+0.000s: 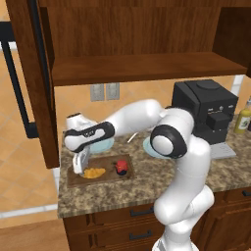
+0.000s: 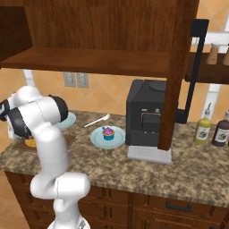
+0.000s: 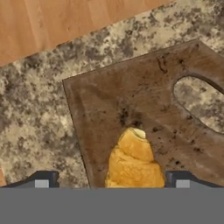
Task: From the different types of pastries on the counter, select a croissant and place it on the cutting board. Then retrieve a jar of jam from the cabinet and place it alongside the croissant on the cutting board.
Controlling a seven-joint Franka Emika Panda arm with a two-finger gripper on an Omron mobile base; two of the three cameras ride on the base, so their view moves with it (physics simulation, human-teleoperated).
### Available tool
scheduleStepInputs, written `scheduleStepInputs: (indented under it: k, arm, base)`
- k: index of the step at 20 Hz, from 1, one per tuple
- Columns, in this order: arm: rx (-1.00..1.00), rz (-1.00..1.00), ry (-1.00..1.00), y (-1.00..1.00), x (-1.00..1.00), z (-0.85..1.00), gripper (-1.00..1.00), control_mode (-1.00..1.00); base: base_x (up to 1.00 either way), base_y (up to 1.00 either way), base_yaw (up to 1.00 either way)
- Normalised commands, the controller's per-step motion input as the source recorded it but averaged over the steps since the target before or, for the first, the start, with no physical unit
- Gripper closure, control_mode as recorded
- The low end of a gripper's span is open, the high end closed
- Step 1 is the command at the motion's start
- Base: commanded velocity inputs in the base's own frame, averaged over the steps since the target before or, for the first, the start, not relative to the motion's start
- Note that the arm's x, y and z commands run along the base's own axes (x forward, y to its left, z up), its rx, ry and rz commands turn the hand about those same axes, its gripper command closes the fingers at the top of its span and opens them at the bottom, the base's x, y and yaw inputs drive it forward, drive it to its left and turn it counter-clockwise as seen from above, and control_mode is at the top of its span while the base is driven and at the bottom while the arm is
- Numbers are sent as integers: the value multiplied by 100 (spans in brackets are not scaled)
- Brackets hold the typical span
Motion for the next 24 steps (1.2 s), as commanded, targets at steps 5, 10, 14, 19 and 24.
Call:
scheduleStepInputs:
  k: [5,10,14,19,24]
  arm:
    - [-4,0,-27,-2,-33,66,-100,-100]
    - [1,1,-3,-55,-86,45,-100,-100]
    - [6,9,0,-100,-69,0,-100,-100]
    - [11,20,1,-93,-84,1,-100,-100]
    - [14,35,0,-63,-100,14,-100,-100]
  base:
    - [0,0,0]
    - [0,0,0]
    - [0,0,0]
    - [0,0,0]
    - [0,0,0]
